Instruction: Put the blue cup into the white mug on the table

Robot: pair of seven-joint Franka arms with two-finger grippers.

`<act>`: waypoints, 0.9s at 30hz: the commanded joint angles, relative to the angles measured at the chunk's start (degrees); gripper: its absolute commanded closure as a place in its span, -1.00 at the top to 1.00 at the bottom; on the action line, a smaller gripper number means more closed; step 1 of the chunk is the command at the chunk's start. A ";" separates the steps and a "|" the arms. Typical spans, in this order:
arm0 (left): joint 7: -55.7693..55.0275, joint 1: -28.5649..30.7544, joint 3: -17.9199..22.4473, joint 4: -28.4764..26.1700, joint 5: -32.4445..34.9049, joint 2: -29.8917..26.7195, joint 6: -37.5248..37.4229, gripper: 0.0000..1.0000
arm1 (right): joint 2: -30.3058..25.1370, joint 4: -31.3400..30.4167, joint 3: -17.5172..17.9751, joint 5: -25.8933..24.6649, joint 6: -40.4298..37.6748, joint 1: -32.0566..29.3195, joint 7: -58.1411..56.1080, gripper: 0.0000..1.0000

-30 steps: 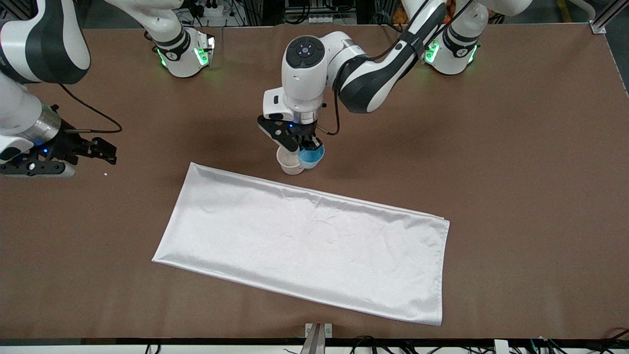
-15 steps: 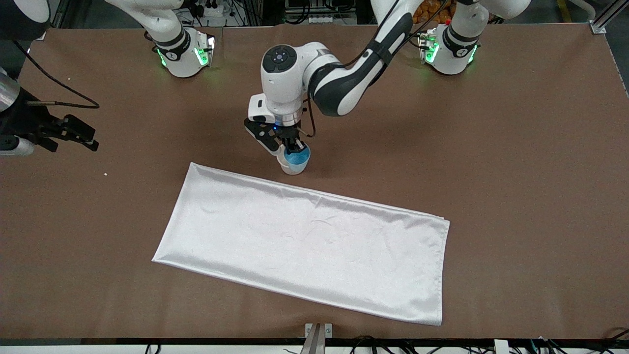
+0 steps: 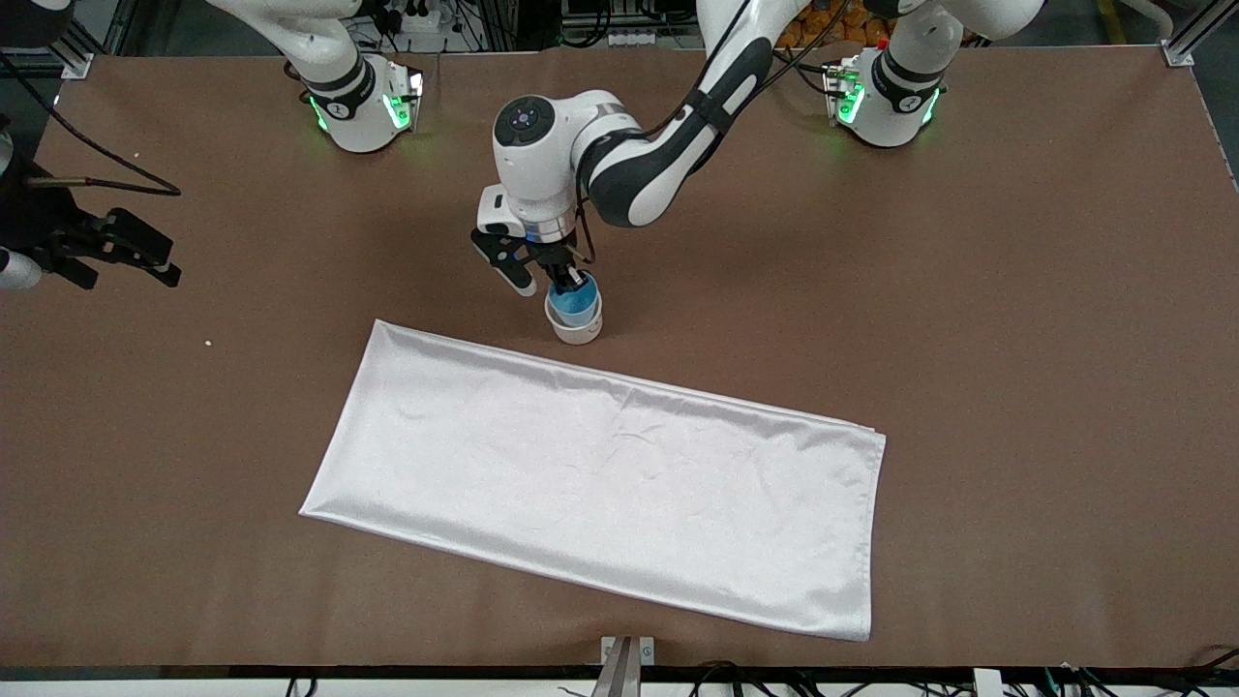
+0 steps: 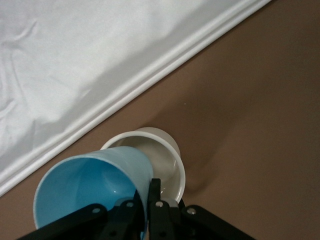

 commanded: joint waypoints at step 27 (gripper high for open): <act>-0.70 -2.15 0.85 1.82 5.44 2.43 2.19 1.00 | 0.20 0.21 0.19 -1.45 -3.23 -1.04 -0.34 1.00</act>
